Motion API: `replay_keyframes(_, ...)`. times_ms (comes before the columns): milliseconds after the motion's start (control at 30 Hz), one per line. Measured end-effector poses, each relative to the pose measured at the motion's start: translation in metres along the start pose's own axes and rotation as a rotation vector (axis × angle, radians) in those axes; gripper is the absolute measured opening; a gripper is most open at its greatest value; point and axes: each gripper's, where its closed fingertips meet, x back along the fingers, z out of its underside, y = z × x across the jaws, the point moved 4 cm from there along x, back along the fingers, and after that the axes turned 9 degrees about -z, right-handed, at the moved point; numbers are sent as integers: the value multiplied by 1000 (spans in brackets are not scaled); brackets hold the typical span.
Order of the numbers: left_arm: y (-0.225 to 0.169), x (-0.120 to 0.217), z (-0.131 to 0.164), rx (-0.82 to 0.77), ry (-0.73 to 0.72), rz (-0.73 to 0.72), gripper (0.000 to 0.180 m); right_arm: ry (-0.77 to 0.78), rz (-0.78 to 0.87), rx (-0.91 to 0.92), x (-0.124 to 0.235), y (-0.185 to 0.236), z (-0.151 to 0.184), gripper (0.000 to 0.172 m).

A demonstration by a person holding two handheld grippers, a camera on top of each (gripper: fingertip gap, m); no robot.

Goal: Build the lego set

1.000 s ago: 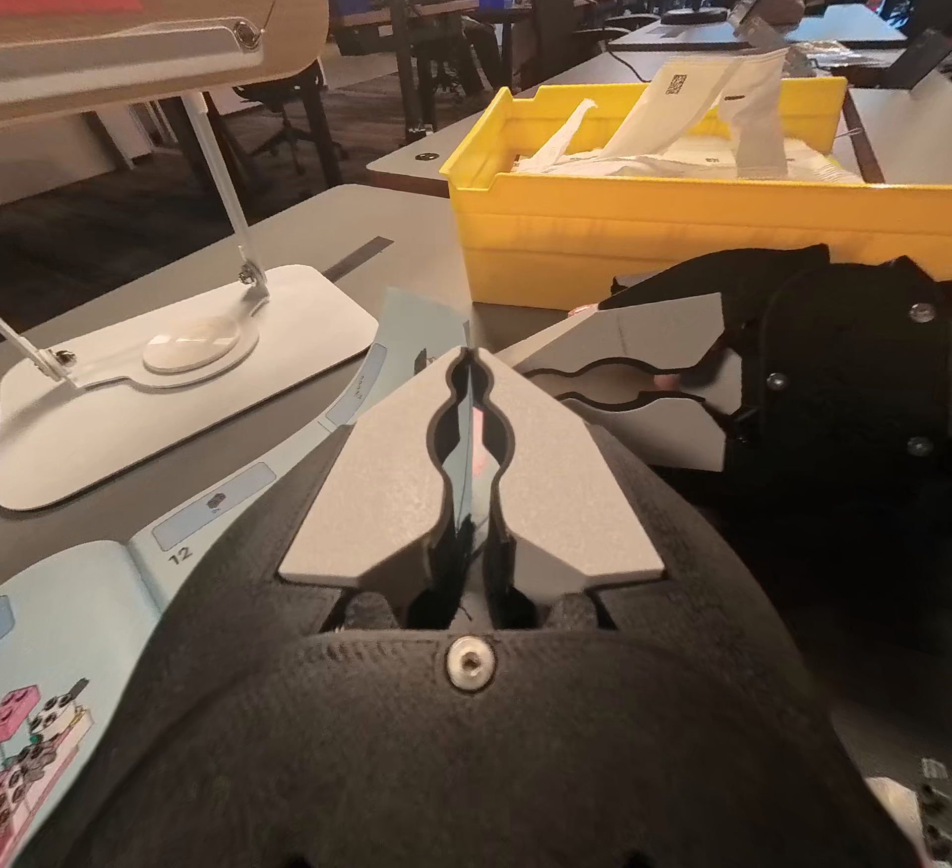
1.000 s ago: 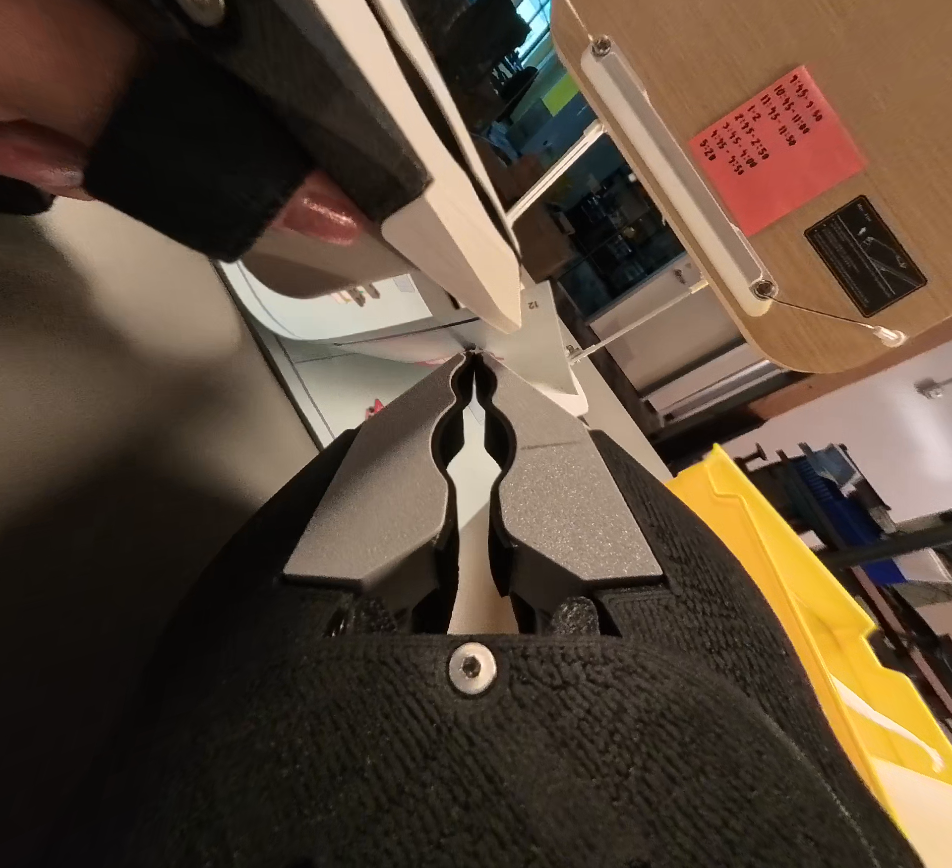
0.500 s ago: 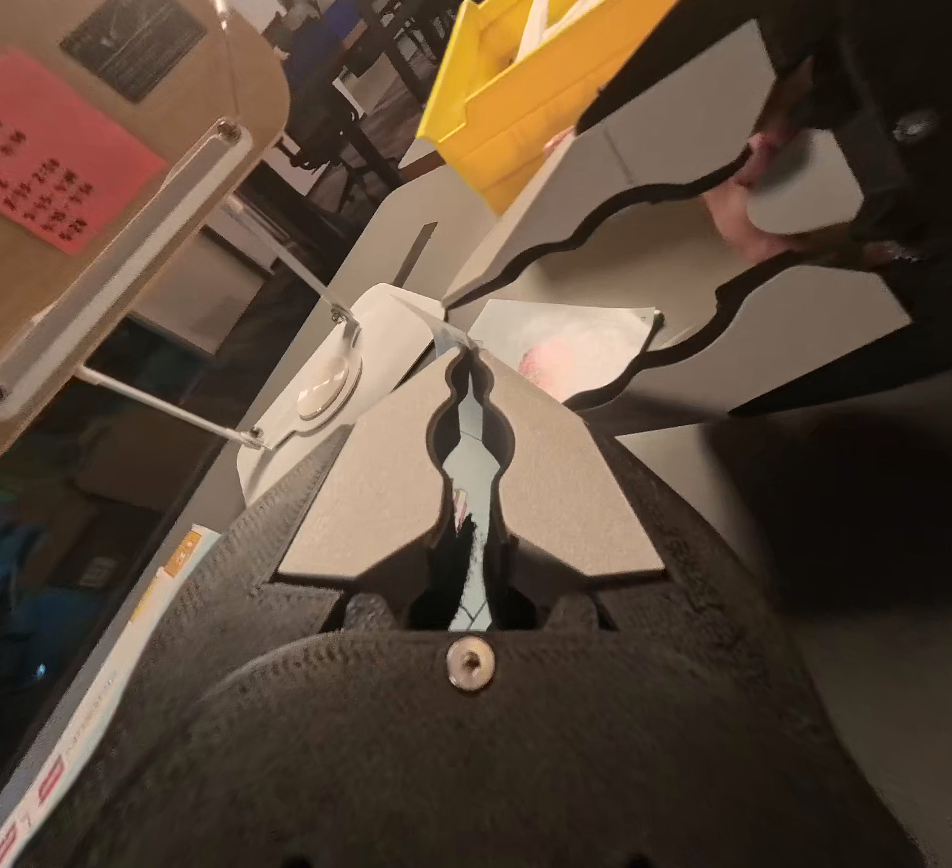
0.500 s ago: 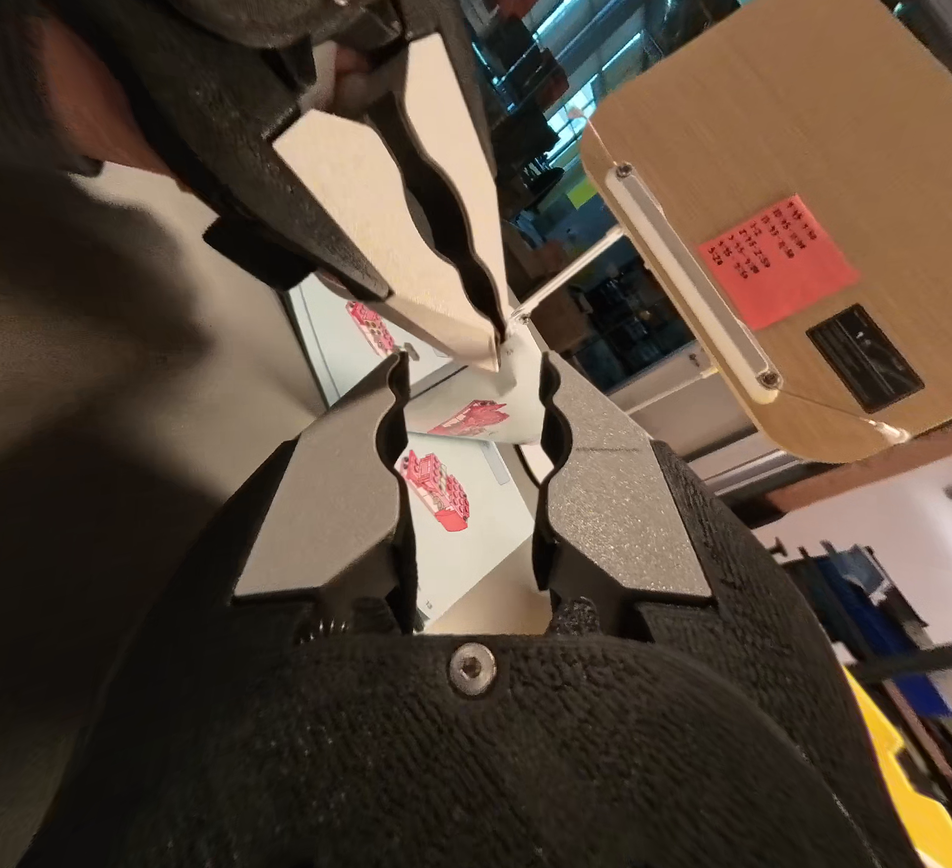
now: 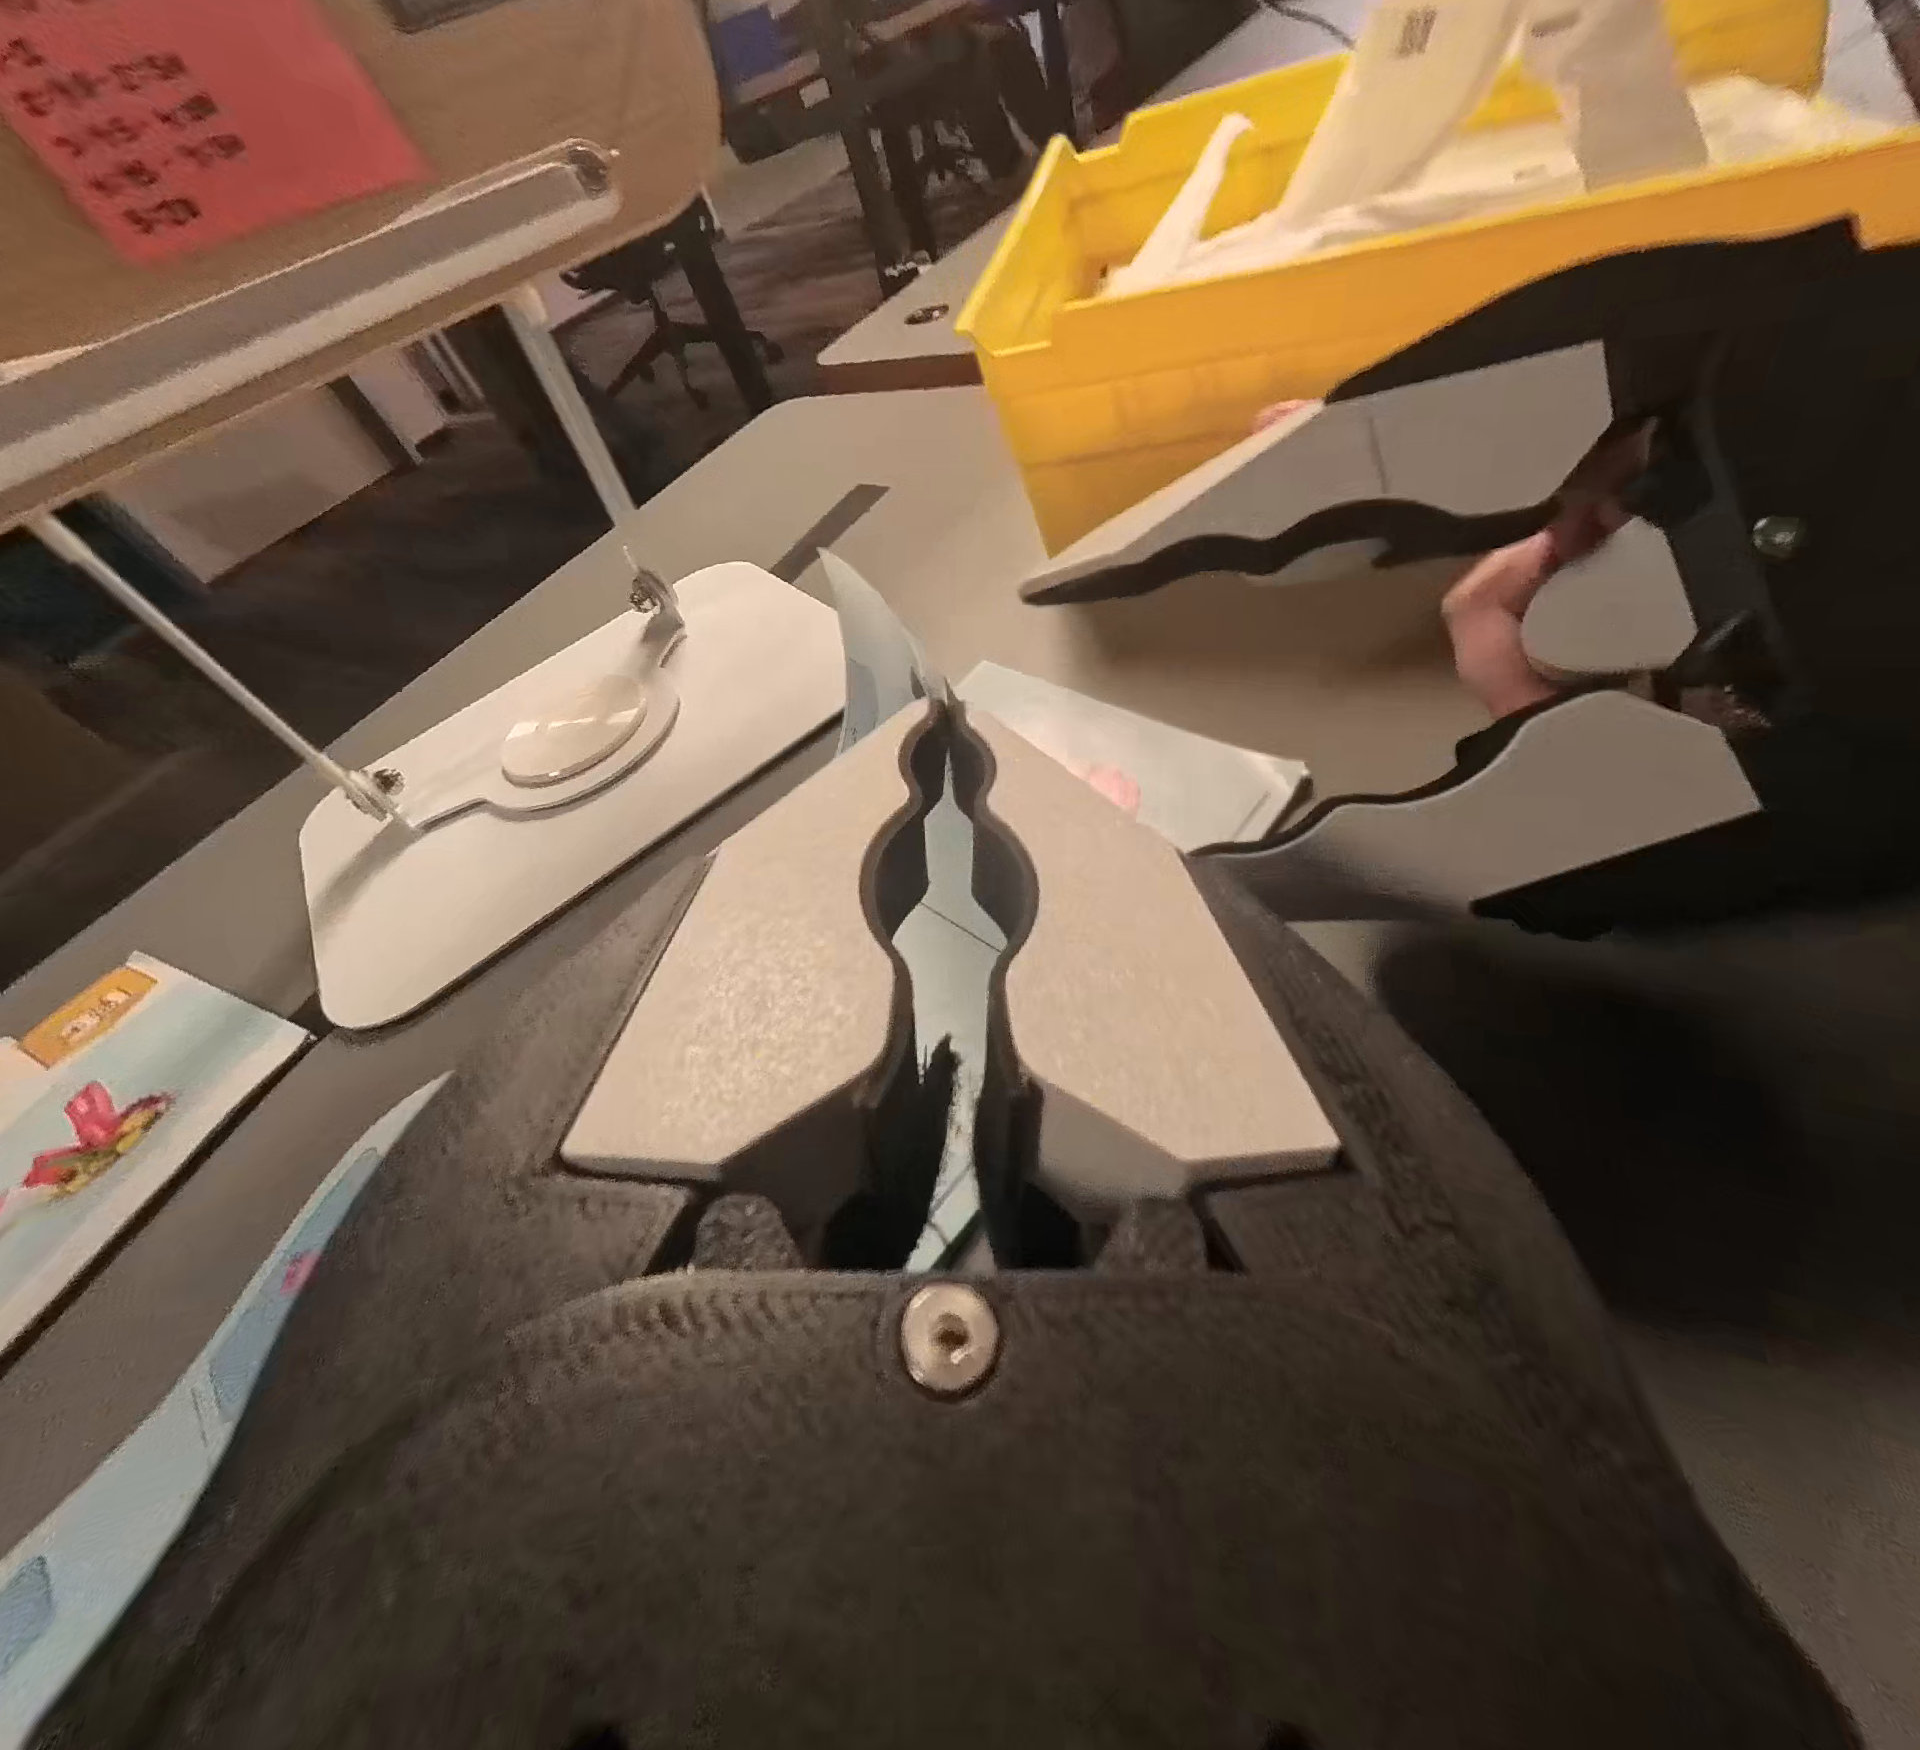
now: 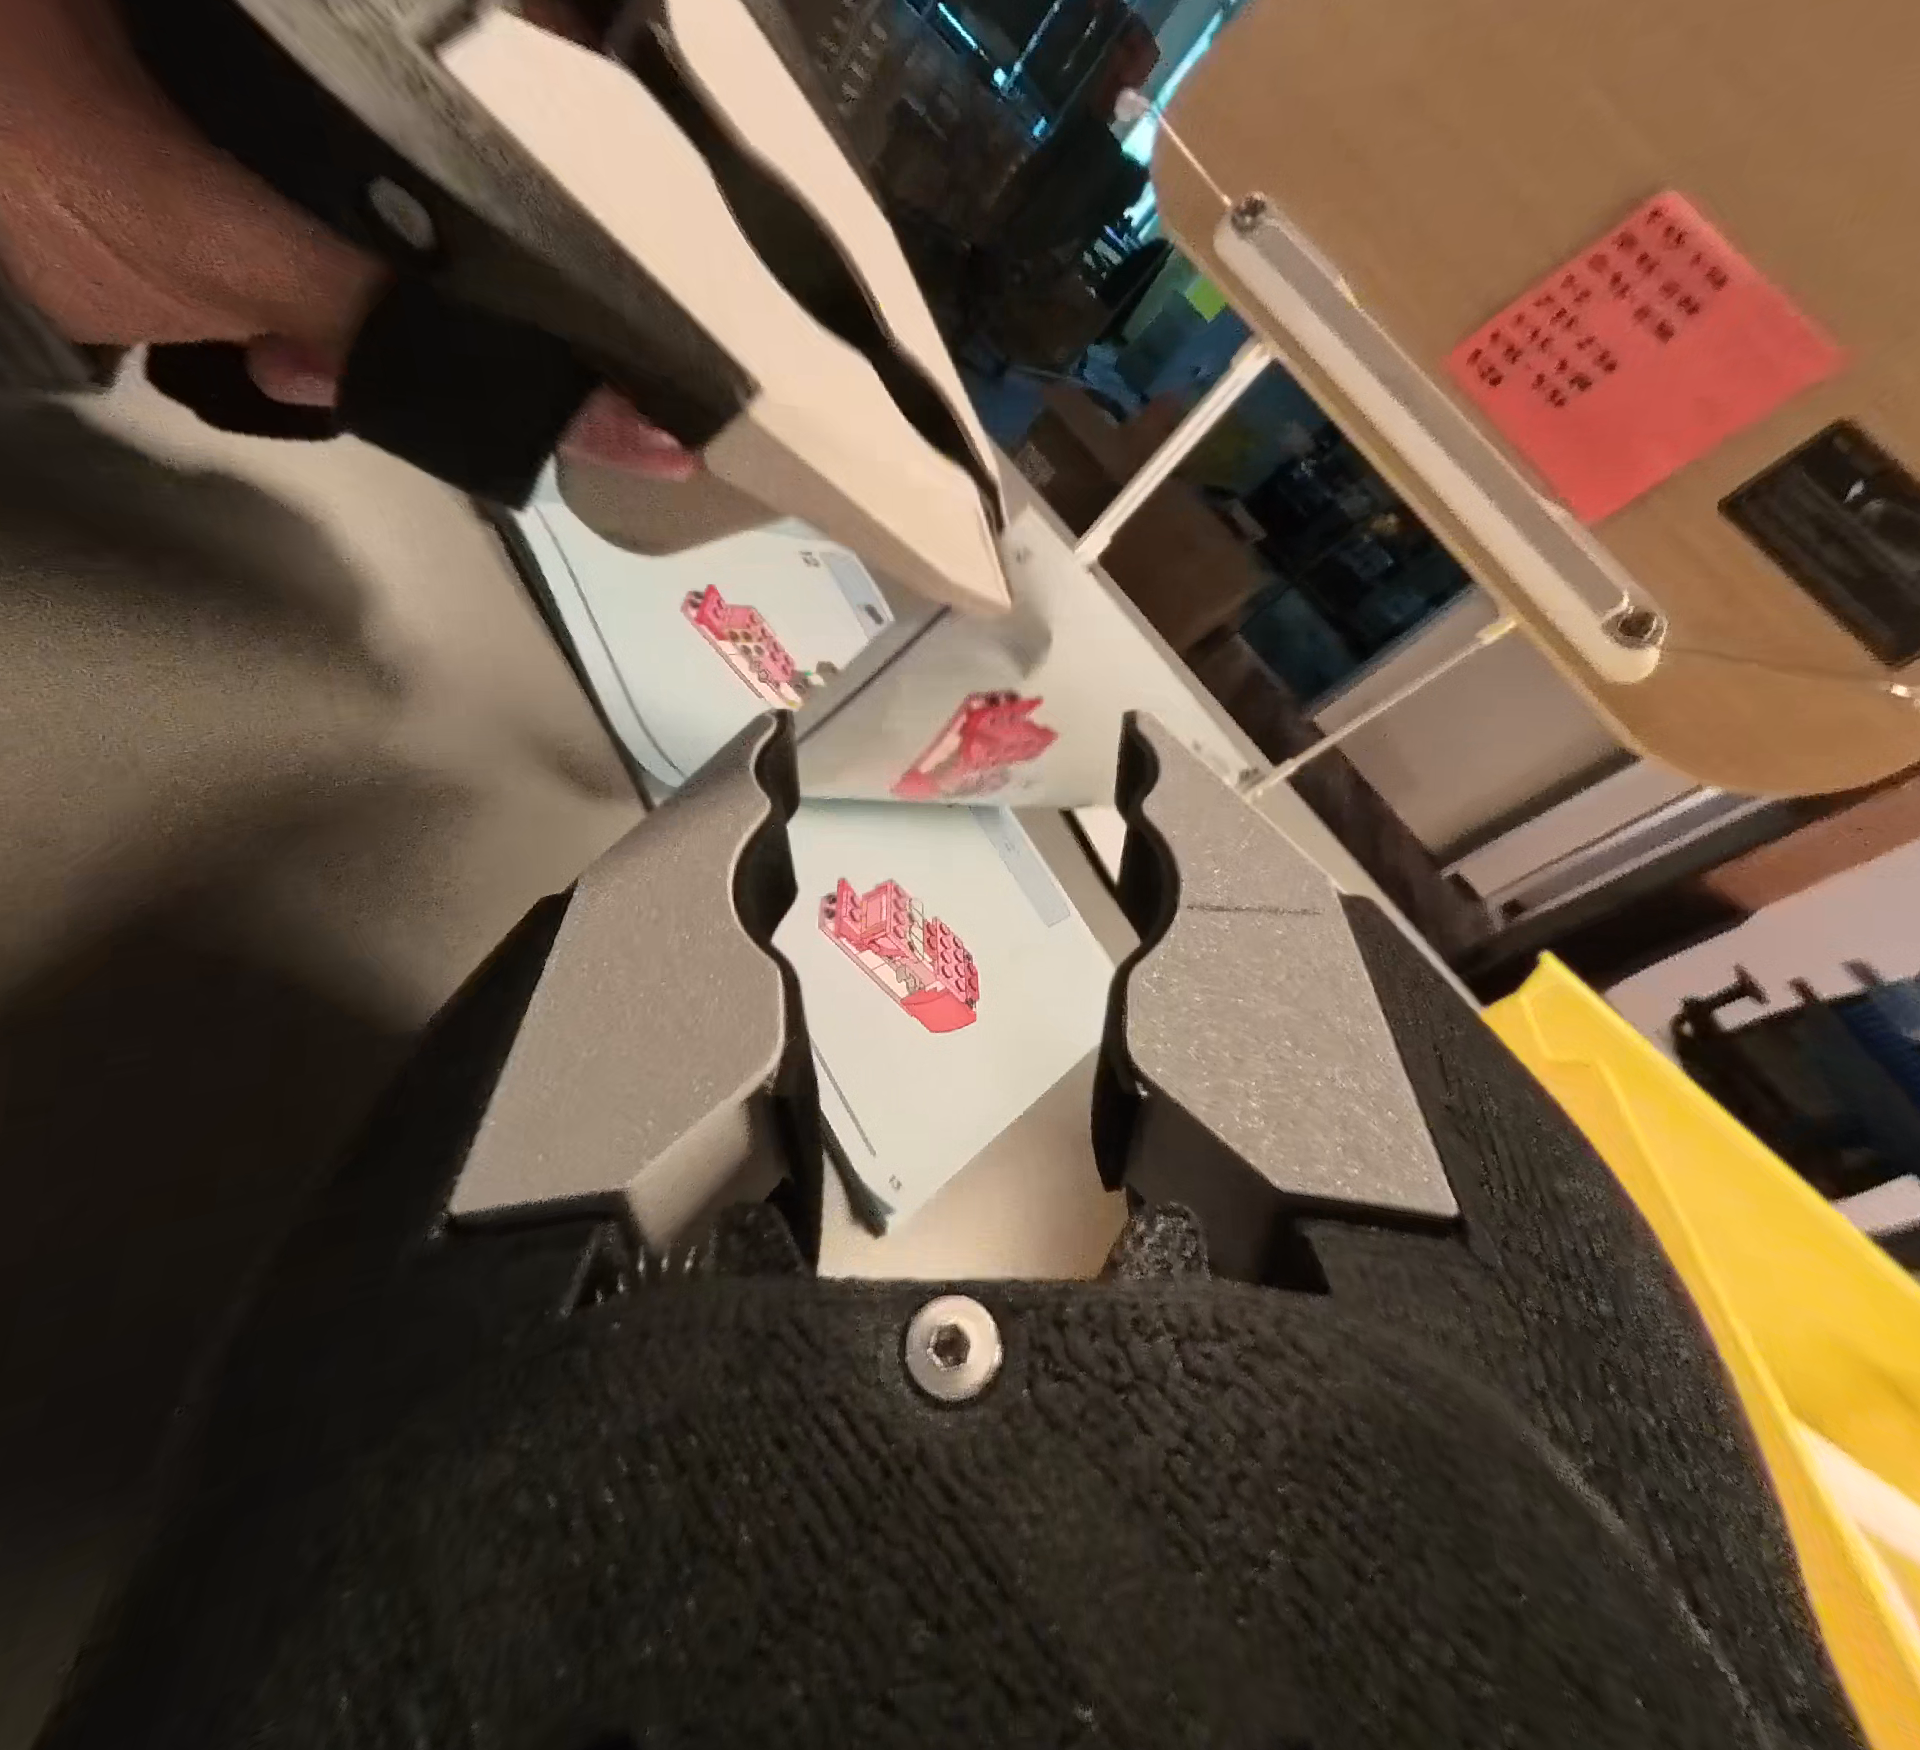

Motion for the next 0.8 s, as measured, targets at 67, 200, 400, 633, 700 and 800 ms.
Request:
replay_keyframes(67,3,3,-3,48,-30,21,0,30,28,-48,-1,-6,4,52)
replay_keyframes(200,-1,7,-8,121,-90,120,0,120,172,-83,-9,-23,12,20)
replay_keyframes(400,-3,6,-7,244,-87,236,7,163,189,-105,-31,-29,15,6)
replay_keyframes(633,6,2,-8,757,-47,522,37,162,151,-26,-29,-19,13,4)
replay_keyframes(700,13,-2,-4,870,-20,552,37,165,151,-8,-28,-19,13,4)
replay_keyframes(800,13,-7,8,920,91,584,40,167,144,6,-27,-17,12,4)
